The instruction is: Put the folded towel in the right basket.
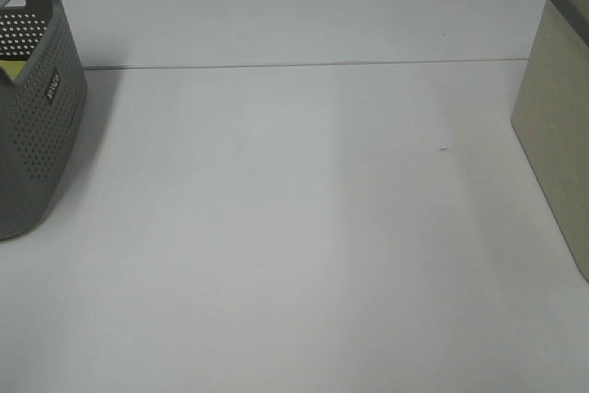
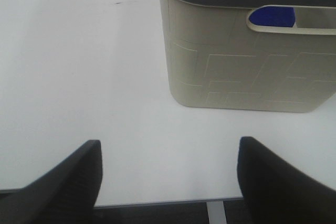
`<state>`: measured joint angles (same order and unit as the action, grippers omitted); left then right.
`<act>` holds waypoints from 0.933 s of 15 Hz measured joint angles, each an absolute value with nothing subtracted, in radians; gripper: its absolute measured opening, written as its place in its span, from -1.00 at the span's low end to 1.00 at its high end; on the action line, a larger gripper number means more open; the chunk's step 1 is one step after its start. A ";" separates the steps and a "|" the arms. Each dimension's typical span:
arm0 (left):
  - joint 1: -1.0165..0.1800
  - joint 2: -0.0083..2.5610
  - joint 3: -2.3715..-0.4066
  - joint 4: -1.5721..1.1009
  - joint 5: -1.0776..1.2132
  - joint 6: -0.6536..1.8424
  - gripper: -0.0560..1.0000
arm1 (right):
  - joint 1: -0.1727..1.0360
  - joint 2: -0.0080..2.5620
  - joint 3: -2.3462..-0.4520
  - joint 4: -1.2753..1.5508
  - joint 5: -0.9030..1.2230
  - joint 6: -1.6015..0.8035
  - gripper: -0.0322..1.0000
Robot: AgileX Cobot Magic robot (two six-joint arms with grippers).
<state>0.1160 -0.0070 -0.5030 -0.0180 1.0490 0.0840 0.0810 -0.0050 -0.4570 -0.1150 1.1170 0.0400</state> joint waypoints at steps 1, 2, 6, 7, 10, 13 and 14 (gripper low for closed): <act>0.116 -0.007 -0.503 -0.018 1.049 0.084 0.98 | 0.081 -0.005 -0.457 -0.115 1.117 0.040 0.44; 0.116 -0.007 -0.503 -0.018 1.049 0.084 0.98 | 0.081 -0.005 -0.457 -0.115 1.117 0.040 0.44; 0.116 -0.007 -0.503 -0.018 1.049 0.084 0.98 | 0.081 -0.005 -0.457 -0.115 1.117 0.040 0.44; 0.116 -0.007 -0.503 -0.018 1.049 0.084 0.98 | 0.081 -0.005 -0.457 -0.115 1.117 0.040 0.44; 0.116 -0.007 -0.503 -0.018 1.049 0.084 0.98 | 0.081 -0.005 -0.457 -0.115 1.117 0.040 0.44; 0.116 -0.007 -0.503 -0.018 1.049 0.084 0.98 | 0.081 -0.005 -0.457 -0.115 1.117 0.040 0.44; 0.116 -0.007 -0.503 -0.018 1.049 0.084 0.98 | 0.081 -0.005 -0.457 -0.115 1.117 0.040 0.44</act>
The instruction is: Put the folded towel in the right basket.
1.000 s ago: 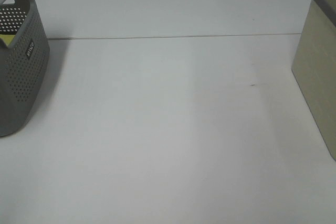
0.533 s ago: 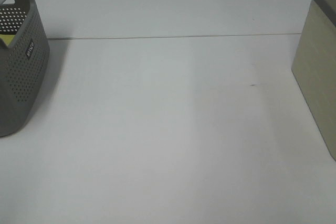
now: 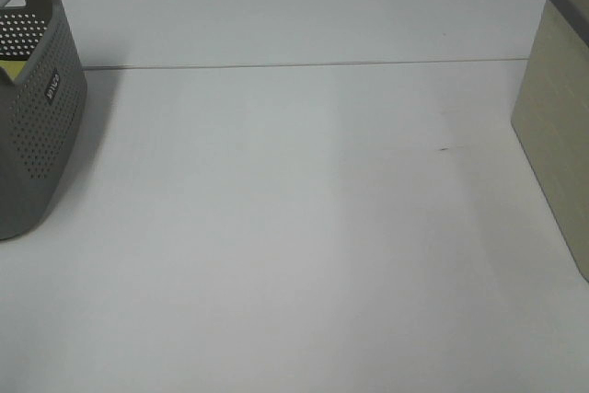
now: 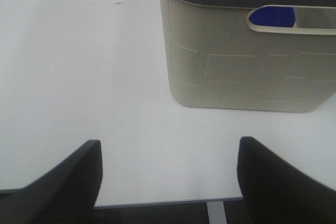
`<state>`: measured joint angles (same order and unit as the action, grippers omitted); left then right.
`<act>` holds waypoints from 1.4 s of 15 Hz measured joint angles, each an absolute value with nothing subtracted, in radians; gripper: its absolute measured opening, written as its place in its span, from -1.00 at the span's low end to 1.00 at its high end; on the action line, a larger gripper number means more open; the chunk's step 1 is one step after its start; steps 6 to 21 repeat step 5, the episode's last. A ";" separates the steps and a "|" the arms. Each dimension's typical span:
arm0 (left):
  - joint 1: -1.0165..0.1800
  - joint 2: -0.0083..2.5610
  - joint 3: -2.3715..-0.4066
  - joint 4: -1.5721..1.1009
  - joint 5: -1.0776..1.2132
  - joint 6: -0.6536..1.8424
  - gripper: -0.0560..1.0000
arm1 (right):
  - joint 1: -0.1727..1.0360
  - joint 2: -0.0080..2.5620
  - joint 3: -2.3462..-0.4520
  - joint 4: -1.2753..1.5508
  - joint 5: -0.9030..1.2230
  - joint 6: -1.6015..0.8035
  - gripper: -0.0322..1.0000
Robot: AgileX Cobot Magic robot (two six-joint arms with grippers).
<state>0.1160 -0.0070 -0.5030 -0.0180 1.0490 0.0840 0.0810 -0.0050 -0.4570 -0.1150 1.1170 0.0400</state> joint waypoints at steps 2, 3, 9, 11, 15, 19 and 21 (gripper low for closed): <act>0.116 -0.007 -0.503 -0.018 1.049 0.084 0.98 | 0.081 -0.005 -0.457 -0.115 1.117 0.040 0.43; 0.116 -0.007 -0.503 -0.018 1.049 0.084 0.98 | 0.081 -0.005 -0.457 -0.115 1.117 0.040 0.43; 0.116 -0.007 -0.503 -0.018 1.049 0.084 0.98 | 0.081 -0.005 -0.457 -0.115 1.117 0.040 0.43; 0.116 -0.007 -0.503 -0.018 1.049 0.084 0.98 | 0.081 -0.005 -0.457 -0.115 1.117 0.040 0.43; 0.116 -0.007 -0.503 -0.018 1.049 0.084 0.98 | 0.081 -0.005 -0.457 -0.115 1.117 0.040 0.43; 0.116 -0.007 -0.503 -0.018 1.049 0.084 0.98 | 0.081 -0.005 -0.457 -0.115 1.117 0.040 0.43; 0.116 -0.007 -0.503 -0.018 1.049 0.084 0.98 | 0.081 -0.005 -0.457 -0.115 1.117 0.040 0.43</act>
